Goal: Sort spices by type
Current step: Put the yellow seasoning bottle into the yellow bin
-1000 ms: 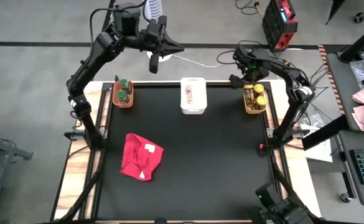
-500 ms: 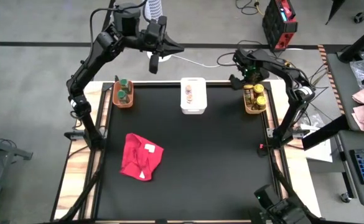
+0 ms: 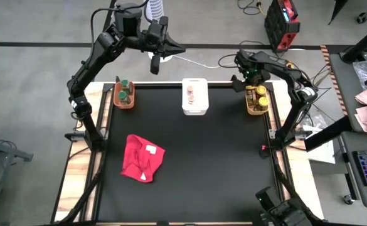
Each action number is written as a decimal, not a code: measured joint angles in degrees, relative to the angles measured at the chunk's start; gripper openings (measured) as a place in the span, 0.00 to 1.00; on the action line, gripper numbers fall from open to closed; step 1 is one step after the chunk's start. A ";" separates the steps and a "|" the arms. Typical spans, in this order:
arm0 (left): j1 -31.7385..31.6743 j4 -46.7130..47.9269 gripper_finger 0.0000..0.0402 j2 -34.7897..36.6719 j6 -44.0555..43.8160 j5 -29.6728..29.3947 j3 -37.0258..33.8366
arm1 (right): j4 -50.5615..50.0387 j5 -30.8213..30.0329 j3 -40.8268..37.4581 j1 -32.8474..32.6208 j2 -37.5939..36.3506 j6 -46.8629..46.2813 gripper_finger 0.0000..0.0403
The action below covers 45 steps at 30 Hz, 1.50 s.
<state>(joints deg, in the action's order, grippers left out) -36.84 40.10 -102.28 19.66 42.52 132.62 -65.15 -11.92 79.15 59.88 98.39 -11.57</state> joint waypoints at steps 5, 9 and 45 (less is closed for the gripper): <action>0.00 0.00 0.00 0.00 0.03 0.00 0.00 | 0.12 0.44 -0.11 0.00 0.00 -0.83 0.69; 0.02 0.00 0.00 0.00 0.04 0.00 0.00 | 0.14 0.42 -0.17 0.00 0.00 -1.32 0.61; 0.02 0.31 0.00 0.00 -0.22 0.00 -0.02 | 12.00 -7.13 -10.34 -5.51 -18.70 -4.80 0.54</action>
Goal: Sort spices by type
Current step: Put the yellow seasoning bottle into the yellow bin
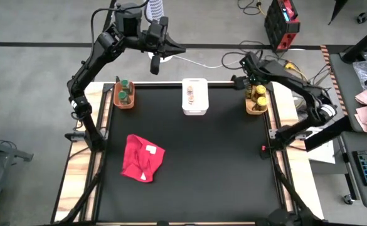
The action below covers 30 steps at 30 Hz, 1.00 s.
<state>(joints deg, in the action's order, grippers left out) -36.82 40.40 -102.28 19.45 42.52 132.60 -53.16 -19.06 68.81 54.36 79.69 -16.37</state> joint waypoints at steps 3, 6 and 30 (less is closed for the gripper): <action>0.02 0.00 0.00 0.00 0.00 0.00 0.00 | 1.83 -3.65 -3.10 -0.81 -1.18 -0.32 0.55; 0.02 -0.09 0.00 0.00 0.00 0.00 0.00 | 4.61 -6.86 -6.14 -1.73 -2.82 -0.29 0.55; 0.02 -0.09 0.00 0.00 0.00 0.00 -0.02 | 22.74 -15.29 -21.68 -9.02 -7.27 -1.00 0.55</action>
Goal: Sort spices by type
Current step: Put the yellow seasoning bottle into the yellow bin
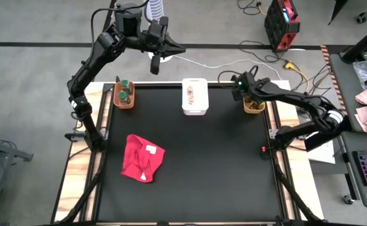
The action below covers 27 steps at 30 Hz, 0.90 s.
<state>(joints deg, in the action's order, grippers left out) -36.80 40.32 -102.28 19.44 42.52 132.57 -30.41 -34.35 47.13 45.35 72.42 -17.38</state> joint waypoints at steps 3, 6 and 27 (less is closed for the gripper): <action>0.00 0.00 0.00 0.00 0.00 0.00 0.00 | -0.05 -0.66 -0.38 -0.82 0.00 -0.98 0.57; 0.00 0.00 0.00 0.00 0.00 0.00 0.00 | -0.08 -1.09 -0.69 -1.35 0.00 -1.93 0.60; 0.00 0.03 0.00 0.00 -0.31 -0.02 0.00 | -4.07 -1.68 -2.22 -2.63 -3.46 -4.88 0.79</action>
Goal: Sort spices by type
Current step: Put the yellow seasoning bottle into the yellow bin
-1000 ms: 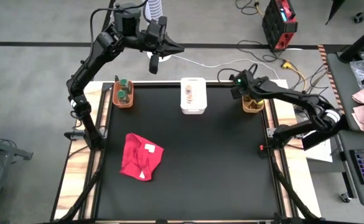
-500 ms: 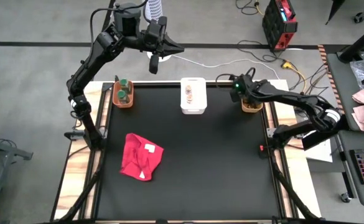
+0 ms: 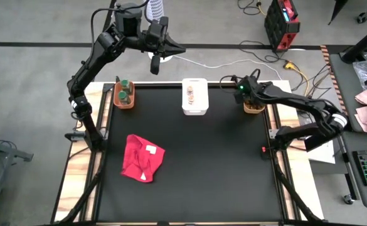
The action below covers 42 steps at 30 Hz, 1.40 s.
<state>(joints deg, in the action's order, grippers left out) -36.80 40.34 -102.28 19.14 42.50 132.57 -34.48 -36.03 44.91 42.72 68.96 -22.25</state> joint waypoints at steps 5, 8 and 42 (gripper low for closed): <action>0.00 -0.01 0.00 0.00 -0.03 0.00 0.00 | -3.05 0.01 0.44 -0.05 -2.98 -0.80 0.82; 0.00 -0.01 0.00 0.00 -0.13 0.00 0.00 | -2.39 0.29 1.22 -0.24 -4.96 -1.54 0.81; 0.13 0.41 0.00 0.00 -0.17 0.00 0.00 | -3.85 10.34 3.89 3.82 -2.16 -0.71 0.02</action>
<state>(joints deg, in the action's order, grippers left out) -36.67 40.75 -102.28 18.96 42.50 132.57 -38.33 -25.69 48.80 46.54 66.81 -22.96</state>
